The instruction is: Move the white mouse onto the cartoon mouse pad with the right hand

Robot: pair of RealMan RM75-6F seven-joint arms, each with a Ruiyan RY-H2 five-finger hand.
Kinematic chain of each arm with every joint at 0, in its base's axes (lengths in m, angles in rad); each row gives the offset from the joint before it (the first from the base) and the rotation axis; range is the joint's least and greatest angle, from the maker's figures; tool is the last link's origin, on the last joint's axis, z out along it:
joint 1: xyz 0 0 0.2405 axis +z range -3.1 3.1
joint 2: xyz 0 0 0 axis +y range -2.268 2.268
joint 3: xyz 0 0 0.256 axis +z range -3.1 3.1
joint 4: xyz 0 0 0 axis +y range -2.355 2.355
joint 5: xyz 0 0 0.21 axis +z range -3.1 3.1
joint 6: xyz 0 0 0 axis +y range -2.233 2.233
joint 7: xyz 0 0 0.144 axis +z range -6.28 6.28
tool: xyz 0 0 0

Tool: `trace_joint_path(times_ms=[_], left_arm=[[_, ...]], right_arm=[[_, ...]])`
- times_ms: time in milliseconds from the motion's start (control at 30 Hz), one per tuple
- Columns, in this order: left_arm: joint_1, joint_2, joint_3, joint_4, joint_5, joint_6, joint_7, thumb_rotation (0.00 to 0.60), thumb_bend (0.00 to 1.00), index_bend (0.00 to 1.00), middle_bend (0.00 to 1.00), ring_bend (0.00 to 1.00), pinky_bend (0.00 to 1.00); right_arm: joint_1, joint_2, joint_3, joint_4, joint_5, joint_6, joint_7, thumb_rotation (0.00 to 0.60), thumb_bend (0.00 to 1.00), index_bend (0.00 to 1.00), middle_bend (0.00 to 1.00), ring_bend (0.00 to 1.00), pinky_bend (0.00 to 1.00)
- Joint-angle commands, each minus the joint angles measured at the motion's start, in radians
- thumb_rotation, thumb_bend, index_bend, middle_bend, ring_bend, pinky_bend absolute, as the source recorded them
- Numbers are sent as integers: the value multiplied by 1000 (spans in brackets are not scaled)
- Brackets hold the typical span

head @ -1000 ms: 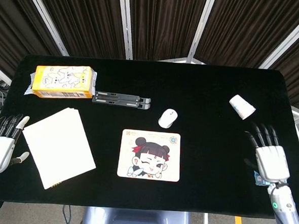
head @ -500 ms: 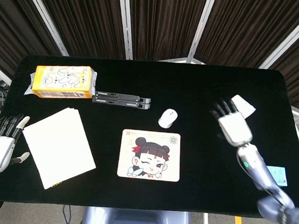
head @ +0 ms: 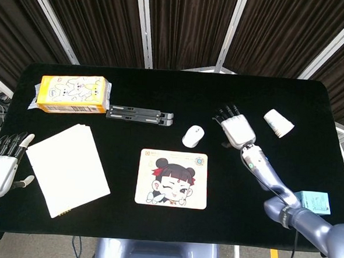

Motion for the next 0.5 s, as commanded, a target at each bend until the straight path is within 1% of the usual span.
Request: trace_joint_path(times_ms=[33, 200, 400, 500], left_arm=[[-1, 1, 0, -2, -4, -4, -1, 600, 172, 0, 0, 0, 0], [-7, 3, -1, -8, -14, -18, -1, 600, 171, 0, 0, 0, 0], [-11, 2, -2, -13, -25, -29, 2, 600, 171, 0, 0, 0, 0], [-13, 2, -3, -15, -32, -34, 4, 600, 171, 0, 0, 0, 0]], right_arm=[[34, -42, -27, 57, -17, -21, 64, 600, 19, 239, 117, 0, 4], [60, -89, -41, 118, -22, -22, 134, 600, 22, 239, 117, 0, 1], [96, -125, -87, 187, -56, -39, 220, 600, 32, 239, 118, 0, 0], [109, -146, -99, 222, -62, -43, 255, 600, 34, 240, 118, 0, 0]])
